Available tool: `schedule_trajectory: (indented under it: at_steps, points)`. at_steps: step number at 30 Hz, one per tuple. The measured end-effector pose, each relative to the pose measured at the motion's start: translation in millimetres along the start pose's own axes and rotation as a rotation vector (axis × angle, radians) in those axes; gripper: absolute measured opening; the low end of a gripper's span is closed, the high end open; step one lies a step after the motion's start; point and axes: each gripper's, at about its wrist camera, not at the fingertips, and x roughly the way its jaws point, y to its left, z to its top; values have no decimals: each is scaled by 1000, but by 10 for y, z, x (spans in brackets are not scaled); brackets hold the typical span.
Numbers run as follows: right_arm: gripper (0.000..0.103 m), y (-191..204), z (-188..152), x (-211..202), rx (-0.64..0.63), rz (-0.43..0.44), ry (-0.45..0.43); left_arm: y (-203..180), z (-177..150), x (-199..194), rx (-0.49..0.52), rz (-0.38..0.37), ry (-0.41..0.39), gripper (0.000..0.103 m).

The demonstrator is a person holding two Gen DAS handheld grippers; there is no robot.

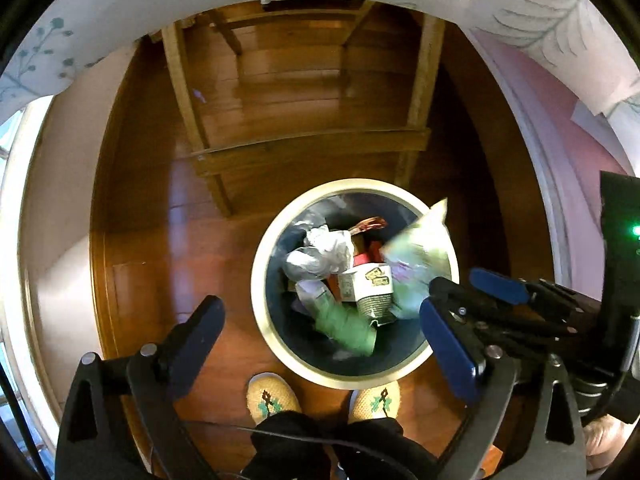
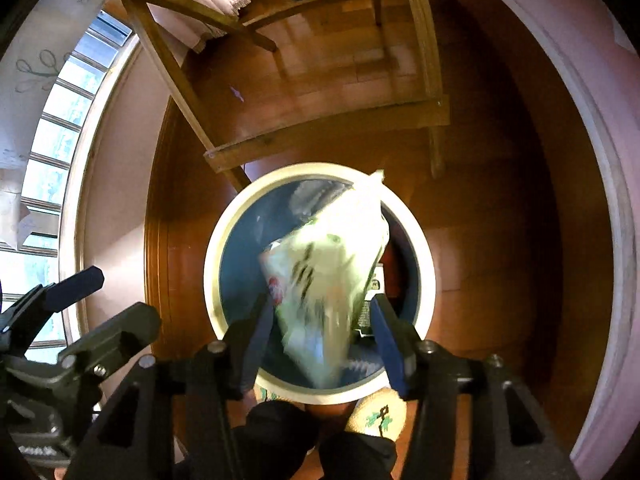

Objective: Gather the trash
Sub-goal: 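Carry green paper and snack bag over the bin and open both tools, then raise both tools from the bin back toward the table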

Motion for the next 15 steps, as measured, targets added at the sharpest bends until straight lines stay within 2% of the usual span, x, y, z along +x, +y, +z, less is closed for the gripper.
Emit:
schedule_trajectory:
  at_steps: [6, 15]
  points:
    - [52, 112, 46, -119, -9, -4, -13, 40, -1, -271, -15, 8, -35, 97]
    - [53, 273, 37, -573, 3, -9, -35, 94, 30, -882, -53, 19, -70, 97]
